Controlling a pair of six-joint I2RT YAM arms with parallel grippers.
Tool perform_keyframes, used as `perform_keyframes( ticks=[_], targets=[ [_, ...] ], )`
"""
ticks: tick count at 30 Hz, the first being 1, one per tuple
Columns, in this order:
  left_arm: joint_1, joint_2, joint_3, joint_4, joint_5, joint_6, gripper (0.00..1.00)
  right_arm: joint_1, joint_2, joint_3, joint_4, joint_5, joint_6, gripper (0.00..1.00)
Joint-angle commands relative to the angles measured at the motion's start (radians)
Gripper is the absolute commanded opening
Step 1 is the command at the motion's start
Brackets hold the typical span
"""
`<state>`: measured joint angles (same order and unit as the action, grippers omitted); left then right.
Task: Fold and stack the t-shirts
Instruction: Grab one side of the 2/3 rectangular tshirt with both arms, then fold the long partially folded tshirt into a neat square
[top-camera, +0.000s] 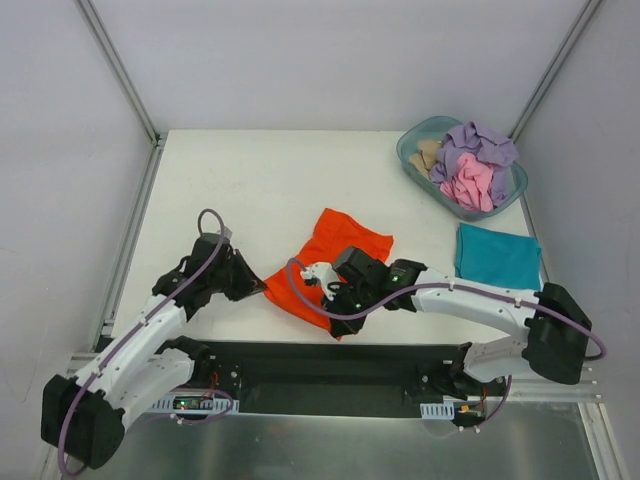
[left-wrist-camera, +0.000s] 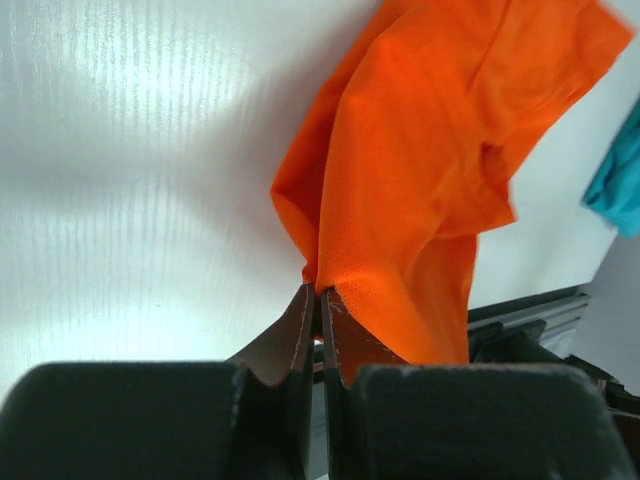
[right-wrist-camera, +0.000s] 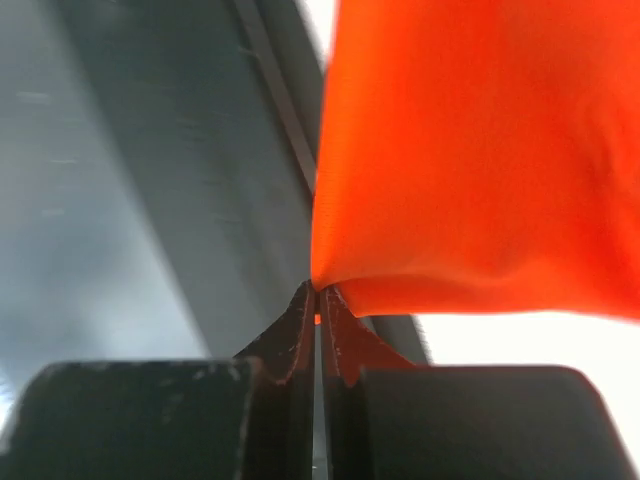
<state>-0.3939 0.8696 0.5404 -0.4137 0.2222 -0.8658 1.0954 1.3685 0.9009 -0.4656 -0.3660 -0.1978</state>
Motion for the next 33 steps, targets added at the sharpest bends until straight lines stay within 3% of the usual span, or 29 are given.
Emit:
perform_keyframes(
  ticks=[1, 5, 10, 21, 33],
  targets=[
    [-0.006, -0.145, 0.003, -0.094, -0.044, -0.041, 0.0, 0.001, -0.077, 0.098, -0.056, -0.24, 0.057, 0.01],
    [-0.005, -0.254, 0.053, -0.123, -0.083, -0.038, 0.0, -0.003, -0.104, 0.118, -0.076, -0.252, 0.083, 0.01],
    [-0.006, -0.228, 0.111, -0.119, -0.113, -0.045, 0.0, -0.022, -0.14, 0.118, -0.076, -0.245, 0.118, 0.01],
    [-0.019, 0.015, 0.245, 0.044, -0.103, -0.009, 0.0, -0.236, -0.249, 0.047, -0.114, -0.185, 0.167, 0.01],
    [-0.051, 0.429, 0.482, 0.185, -0.1, 0.04, 0.0, -0.532, -0.229, 0.006, -0.163, -0.148, 0.14, 0.0]
  ],
)
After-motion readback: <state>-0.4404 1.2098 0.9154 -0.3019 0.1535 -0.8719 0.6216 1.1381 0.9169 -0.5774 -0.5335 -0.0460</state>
